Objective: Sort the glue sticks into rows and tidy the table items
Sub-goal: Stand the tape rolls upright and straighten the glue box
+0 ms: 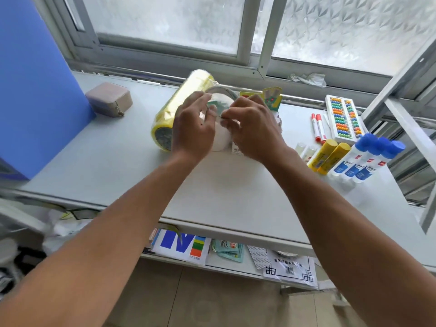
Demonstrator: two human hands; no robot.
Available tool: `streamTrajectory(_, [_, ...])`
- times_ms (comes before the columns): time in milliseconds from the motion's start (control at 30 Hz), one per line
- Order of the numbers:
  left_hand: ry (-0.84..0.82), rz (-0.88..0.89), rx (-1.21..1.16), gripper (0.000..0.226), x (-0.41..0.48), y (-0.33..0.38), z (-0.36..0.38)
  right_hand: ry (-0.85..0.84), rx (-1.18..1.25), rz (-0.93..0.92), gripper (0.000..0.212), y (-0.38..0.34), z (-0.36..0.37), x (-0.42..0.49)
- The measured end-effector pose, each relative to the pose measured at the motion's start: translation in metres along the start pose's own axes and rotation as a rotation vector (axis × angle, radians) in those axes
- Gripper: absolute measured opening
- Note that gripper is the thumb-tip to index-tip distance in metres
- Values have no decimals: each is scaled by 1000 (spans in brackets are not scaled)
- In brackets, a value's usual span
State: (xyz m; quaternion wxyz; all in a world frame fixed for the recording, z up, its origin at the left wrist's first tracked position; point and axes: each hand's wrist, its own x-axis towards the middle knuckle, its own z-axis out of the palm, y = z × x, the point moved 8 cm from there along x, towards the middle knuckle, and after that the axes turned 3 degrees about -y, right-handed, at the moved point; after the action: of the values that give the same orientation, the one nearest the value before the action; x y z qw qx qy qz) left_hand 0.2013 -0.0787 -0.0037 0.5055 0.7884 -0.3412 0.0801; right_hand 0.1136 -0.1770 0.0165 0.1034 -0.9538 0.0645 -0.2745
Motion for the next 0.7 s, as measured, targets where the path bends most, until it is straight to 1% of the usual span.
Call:
streamTrajectory(100, [-140,-17,210,44,18,-12,7,-21,-47,18,15,7,18,27])
streamTrajectory(167, [-254,12,362,42,24,-18,15,-62,-66,34,15,10,26,37])
streamTrajectory(233, [-317,21,463,40,25,-25,20,-135,-68,51,14,14,32,39])
streamTrajectory(300, [-321,47,527,39,23,-31,21,-193,-76,65,15,16,37,38])
streamTrajectory(367, [-287,79,553,38,17,-34,19,-213,-87,83,15,16,39,35])
streamTrajectory(500, [-215,65,462,39,24,-37,12,-215,-60,113,14,16,36,33])
streamTrajectory(533, [-172,50,442,39,31,-36,8,-209,-47,114,16,16,34,33])
streamTrajectory(600, [-94,-15,461,42,46,-40,-4,-153,-21,117,29,16,25,29])
streamTrajectory(633, [-99,-81,491,46,53,-46,-8,-97,-3,130,35,17,19,27])
streamTrajectory(700, [-218,-293,548,55,61,-71,-9,29,46,168,36,21,2,20])
